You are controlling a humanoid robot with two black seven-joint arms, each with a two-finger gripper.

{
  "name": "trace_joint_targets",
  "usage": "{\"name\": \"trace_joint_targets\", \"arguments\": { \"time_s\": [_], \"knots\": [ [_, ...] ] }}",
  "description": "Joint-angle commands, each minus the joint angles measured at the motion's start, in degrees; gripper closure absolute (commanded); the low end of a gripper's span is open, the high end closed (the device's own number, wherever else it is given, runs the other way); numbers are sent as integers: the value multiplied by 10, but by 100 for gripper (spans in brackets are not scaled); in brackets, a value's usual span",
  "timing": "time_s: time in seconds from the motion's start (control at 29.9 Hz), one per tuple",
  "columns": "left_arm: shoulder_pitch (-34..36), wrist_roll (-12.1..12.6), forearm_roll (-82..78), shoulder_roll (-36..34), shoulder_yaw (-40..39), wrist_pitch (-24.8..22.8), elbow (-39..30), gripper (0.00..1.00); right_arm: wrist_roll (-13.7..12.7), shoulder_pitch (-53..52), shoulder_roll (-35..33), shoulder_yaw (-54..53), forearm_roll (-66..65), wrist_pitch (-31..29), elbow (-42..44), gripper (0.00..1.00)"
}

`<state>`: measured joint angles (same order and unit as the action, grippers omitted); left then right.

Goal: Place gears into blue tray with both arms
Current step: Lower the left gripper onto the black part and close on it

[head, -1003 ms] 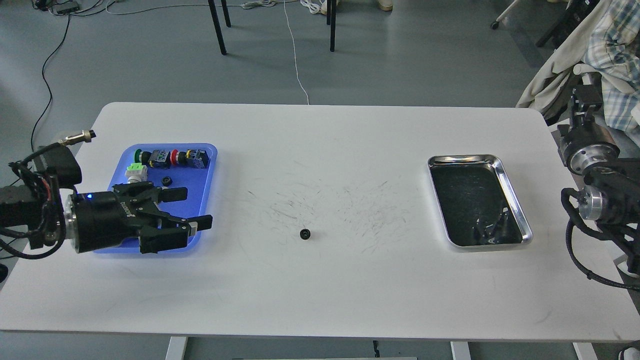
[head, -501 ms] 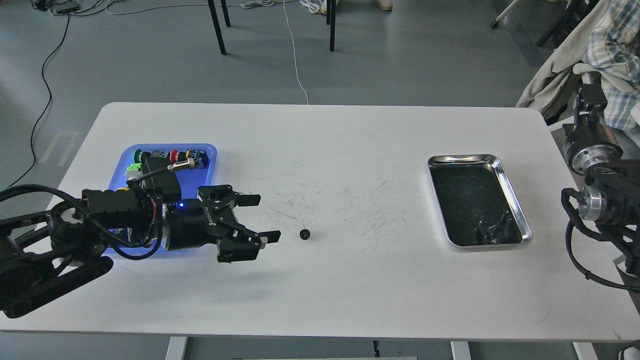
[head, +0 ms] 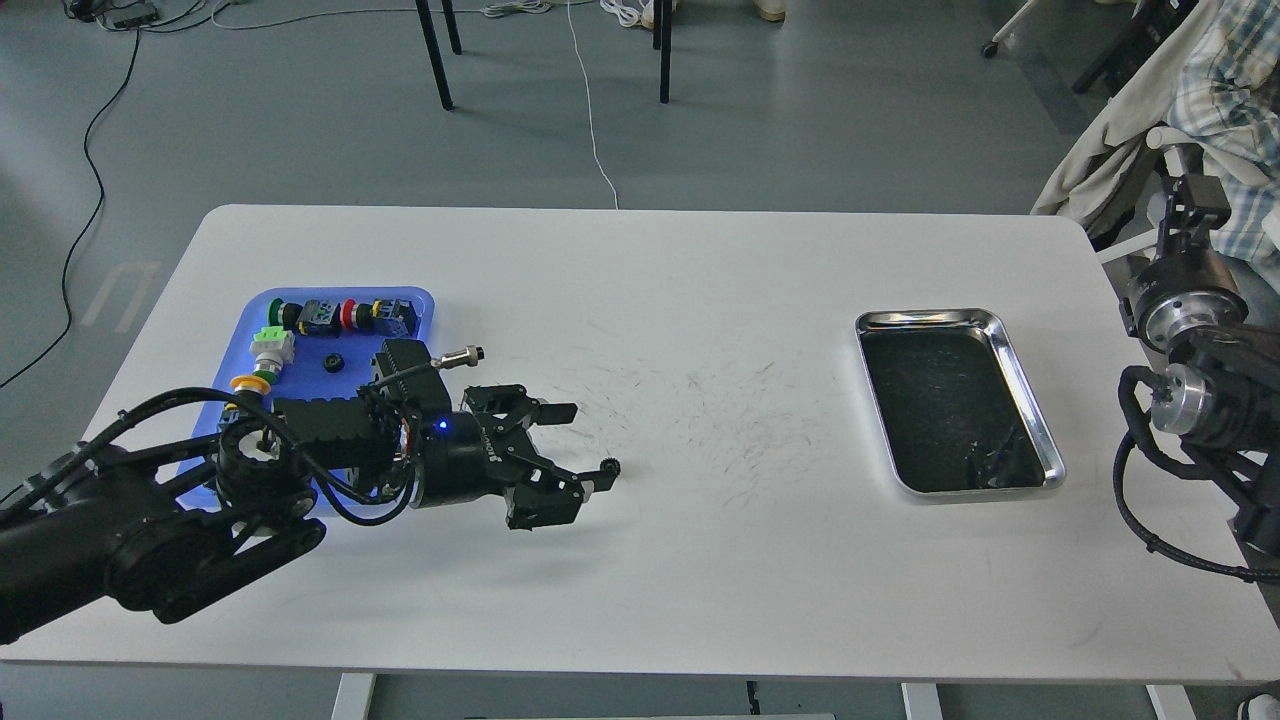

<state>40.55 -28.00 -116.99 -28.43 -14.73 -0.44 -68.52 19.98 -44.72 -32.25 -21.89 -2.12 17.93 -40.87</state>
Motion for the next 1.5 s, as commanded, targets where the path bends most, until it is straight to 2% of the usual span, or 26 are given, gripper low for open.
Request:
{"name": "trace_joint_targets", "arguments": {
  "time_s": [0.0,0.1,0.37,0.57,1.0,1.3,1.47],
  "knots": [
    [-1,0,-15,20,0,7,26,11,1,1,-2,-1,0,1,1,5],
    [0,0,-34,38,1,35,58,11,1,6,-4,-11,3,-6,-2,5],
    [-6,0,-46,74,1,51,83,12,1,9,0,-20,3,-1,4,5],
    [-6,0,-80,79,1,80,117,19,1,9,-1,-19,3,0,4,5],
    [3,0,-80,80,40,82,125,21,2,13,5,-15,2,0,6,5],
    [5,0,-80,92,39,95,157,38,2,15,4,-12,2,0,7,5],
    [5,0,-80,102,40,96,166,41,2,17,4,-11,2,0,6,5]
  ]
}}
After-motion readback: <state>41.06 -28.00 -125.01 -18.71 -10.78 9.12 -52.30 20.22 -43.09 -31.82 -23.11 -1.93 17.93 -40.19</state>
